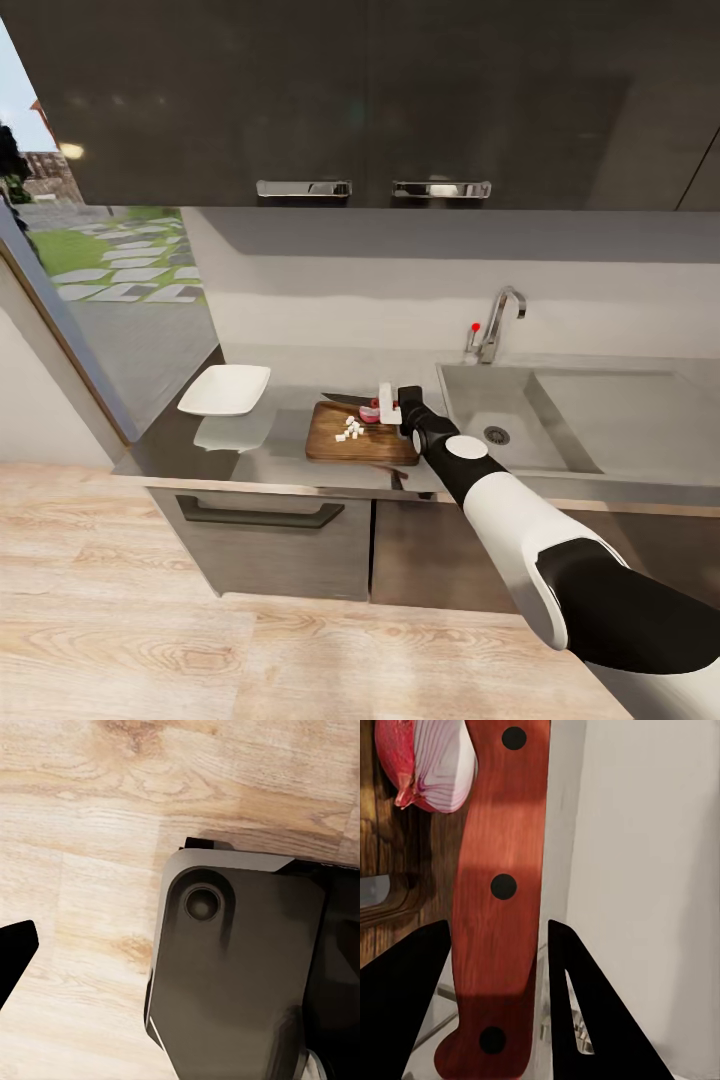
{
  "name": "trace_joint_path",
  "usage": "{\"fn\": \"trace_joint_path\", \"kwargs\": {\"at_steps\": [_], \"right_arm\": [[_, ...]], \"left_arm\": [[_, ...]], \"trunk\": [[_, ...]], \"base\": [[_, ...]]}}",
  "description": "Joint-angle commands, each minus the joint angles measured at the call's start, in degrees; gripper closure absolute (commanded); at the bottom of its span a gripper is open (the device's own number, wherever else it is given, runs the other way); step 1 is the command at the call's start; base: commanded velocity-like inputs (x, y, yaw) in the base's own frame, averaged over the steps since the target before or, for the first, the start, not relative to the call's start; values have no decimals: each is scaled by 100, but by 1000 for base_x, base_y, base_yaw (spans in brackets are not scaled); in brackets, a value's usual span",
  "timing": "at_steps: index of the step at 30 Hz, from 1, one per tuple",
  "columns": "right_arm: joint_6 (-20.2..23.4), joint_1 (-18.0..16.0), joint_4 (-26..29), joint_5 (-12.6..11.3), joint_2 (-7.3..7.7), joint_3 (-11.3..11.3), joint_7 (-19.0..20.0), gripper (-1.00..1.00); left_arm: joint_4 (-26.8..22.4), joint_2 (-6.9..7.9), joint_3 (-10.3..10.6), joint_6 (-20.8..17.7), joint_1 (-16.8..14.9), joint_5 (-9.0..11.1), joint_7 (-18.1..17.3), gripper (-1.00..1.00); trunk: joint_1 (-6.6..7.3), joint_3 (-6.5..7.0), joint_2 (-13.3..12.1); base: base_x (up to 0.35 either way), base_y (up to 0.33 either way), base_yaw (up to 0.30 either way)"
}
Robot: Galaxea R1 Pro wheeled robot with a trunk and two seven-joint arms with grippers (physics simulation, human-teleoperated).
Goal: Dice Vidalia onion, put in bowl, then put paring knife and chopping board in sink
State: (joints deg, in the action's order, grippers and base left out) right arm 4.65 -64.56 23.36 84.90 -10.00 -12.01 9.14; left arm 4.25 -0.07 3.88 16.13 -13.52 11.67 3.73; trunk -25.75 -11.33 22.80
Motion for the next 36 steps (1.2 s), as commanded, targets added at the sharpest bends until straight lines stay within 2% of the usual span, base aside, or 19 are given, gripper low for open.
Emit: {"fn": "trace_joint_path", "kwargs": {"at_steps": [1,24,32,36], "right_arm": [[27,-4,10,44,0,-18,34,100],[27,-4,-12,44,0,-28,27,100],[20,-4,-226,45,1,-29,15,100],[16,-4,-279,45,79,-29,4,100]], "left_arm": [[23,-2,42,39,-10,37,5,-100],[23,-2,42,39,-10,37,5,-100],[23,-2,42,39,-10,37,5,-100],[23,-2,42,39,-10,37,5,-100]], "trunk": [[-3,-11,12],[-3,-11,12],[-3,-11,12],[-3,-11,12]], "base": [[0,0,0],[0,0,0],[0,0,0],[0,0,0]]}}
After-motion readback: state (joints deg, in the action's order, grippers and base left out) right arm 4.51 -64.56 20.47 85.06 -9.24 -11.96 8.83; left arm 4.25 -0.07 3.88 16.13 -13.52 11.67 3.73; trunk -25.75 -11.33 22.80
